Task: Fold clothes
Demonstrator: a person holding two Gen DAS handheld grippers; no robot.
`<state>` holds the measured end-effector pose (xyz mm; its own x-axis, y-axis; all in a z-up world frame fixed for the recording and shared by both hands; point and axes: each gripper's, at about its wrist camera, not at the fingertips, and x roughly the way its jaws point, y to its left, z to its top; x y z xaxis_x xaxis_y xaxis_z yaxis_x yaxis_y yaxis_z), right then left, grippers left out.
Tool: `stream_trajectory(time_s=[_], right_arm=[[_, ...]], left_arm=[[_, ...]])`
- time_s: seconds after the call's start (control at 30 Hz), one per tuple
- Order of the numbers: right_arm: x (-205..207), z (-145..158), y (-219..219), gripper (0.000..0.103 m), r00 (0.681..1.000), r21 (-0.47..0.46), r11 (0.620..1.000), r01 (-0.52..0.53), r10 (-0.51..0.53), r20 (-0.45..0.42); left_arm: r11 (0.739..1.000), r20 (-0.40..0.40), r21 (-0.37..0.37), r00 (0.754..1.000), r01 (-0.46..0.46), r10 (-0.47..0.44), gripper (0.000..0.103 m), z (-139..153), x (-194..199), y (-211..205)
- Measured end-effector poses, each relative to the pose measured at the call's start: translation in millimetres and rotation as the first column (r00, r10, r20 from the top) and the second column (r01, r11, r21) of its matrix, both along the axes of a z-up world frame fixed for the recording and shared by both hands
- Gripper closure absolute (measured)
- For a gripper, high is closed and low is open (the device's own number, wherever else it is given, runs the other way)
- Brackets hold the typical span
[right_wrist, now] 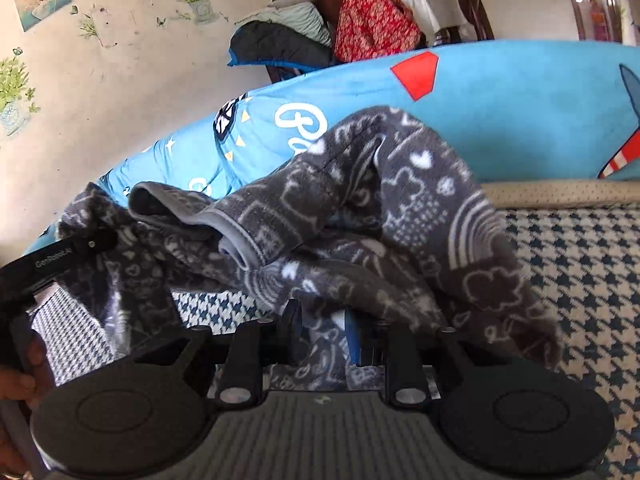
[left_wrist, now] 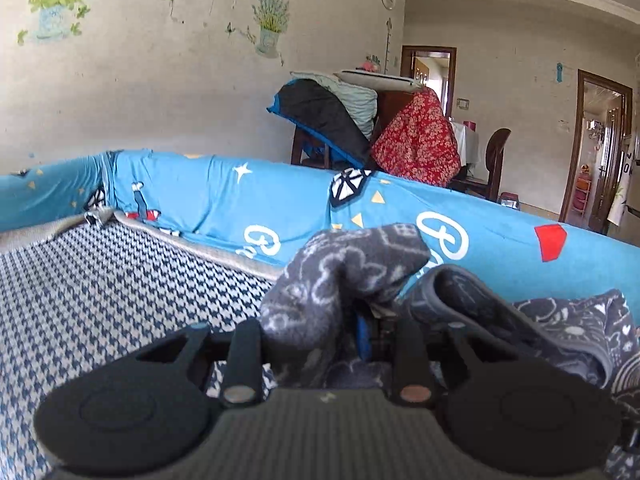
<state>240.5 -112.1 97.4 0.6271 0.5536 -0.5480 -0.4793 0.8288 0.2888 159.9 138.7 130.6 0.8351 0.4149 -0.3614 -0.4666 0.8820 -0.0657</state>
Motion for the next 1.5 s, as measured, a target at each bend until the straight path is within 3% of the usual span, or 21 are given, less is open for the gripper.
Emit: stream_trajectory(time_s=[0.07,0.13,0.2,0.3,0.4,0.6,0.73,0.8,0.97,1.1,1.27,1.33,1.37,1.4,1.47,1.5], right_arm=[[1.4,1.1,0.3,0.087,0.997,-0.03,0.999,0.035,-0.033,0.068],[7.4,-2.2,-2.0,0.093,0.995,-0.033,0.996,0.081,-0.079,0.053],[12.3,-5.1,-4.5,0.096,0.991,-0.034,0.991,0.13,-0.128,0.037],[19.0,-7.9,-4.7,0.096,0.986,-0.085,0.983,0.164,-0.161,0.047],[23.0,-8.4,-10.6,0.096,0.983,-0.059,0.981,0.186,-0.185,0.008],[16.2,2.2,-16.4,0.092,0.982,-0.035,0.982,0.187,-0.187,0.009],[0.0,14.1,-18.3,0.079,0.989,-0.071,0.988,0.139,-0.134,0.066],[-9.7,20.7,-19.2,0.061,0.989,-0.11,0.988,0.113,-0.1,0.113],[-32.2,22.9,-23.7,0.037,0.976,-0.244,0.966,0.083,-0.029,0.218],[-37.8,12.4,-24.9,0.033,0.978,-0.322,0.946,0.033,0.035,0.203],[-37.8,-4.0,-23.5,0.03,0.98,-0.402,0.916,0.015,0.065,0.187],[-35.5,-10.0,-23.3,0.03,0.984,-0.403,0.915,0.013,0.059,0.166],[-34.7,-12.2,-23.1,0.037,0.986,-0.399,0.917,0.009,0.059,0.157],[-34.5,-13.5,-22.5,0.055,0.987,-0.394,0.919,0.002,0.062,0.15],[-34.5,-14.2,-20.6,0.072,0.987,-0.393,0.92,0.004,0.06,0.149],[-35.2,-13.6,-20.1,0.087,0.986,-0.391,0.92,0.009,0.057,0.157]], left_arm=[[1.0,-0.024,-0.025,1.0,-0.01,0.01,0.069,-1.3,3.8,4.8],[0.997,-0.096,-0.061,0.995,-0.04,0.034,0.059,-8.7,12.2,11.3],[0.991,-0.151,-0.081,0.984,-0.11,0.097,0.03,-14.9,14.8,18.2],[0.97,-0.171,-0.115,0.966,-0.214,0.193,0.016,-17.2,9.8,33.6],[0.948,-0.14,-0.147,0.955,-0.282,0.263,0.008,-11.8,-1.3,48.7],[0.943,-0.06,-0.103,0.949,-0.315,0.311,0.004,4.9,-17.2,52.2],[0.96,-0.01,-0.147,0.971,-0.238,0.24,0.001,16.1,-28.4,48.1],[0.97,-0.012,-0.174,0.986,-0.168,0.169,0.001,16.8,-30.1,43.9],[0.979,-0.062,-0.205,0.998,-0.004,-0.009,0.001,7.6,-26.5,24.1],[0.965,-0.119,-0.238,0.983,0.106,-0.137,0.001,-3.4,-16.8,4.8],[0.928,-0.175,-0.335,0.957,0.165,-0.233,0.001,-20.9,-1.5,-7.5],[0.915,-0.205,-0.366,0.944,0.172,-0.259,0.001,-28.7,5.8,-12.1],[0.91,-0.225,-0.378,0.937,0.17,-0.268,0.001,-32.9,10.2,-14.8],[0.906,-0.239,-0.39,0.932,0.165,-0.273,0.001,-36.5,13.5,-17.6],[0.897,-0.254,-0.411,0.925,0.162,-0.284,0.001,-41.5,20.0,-22.5],[0.892,-0.261,-0.421,0.921,0.162,-0.29,0.001,-43.6,23.9,-25.2]])
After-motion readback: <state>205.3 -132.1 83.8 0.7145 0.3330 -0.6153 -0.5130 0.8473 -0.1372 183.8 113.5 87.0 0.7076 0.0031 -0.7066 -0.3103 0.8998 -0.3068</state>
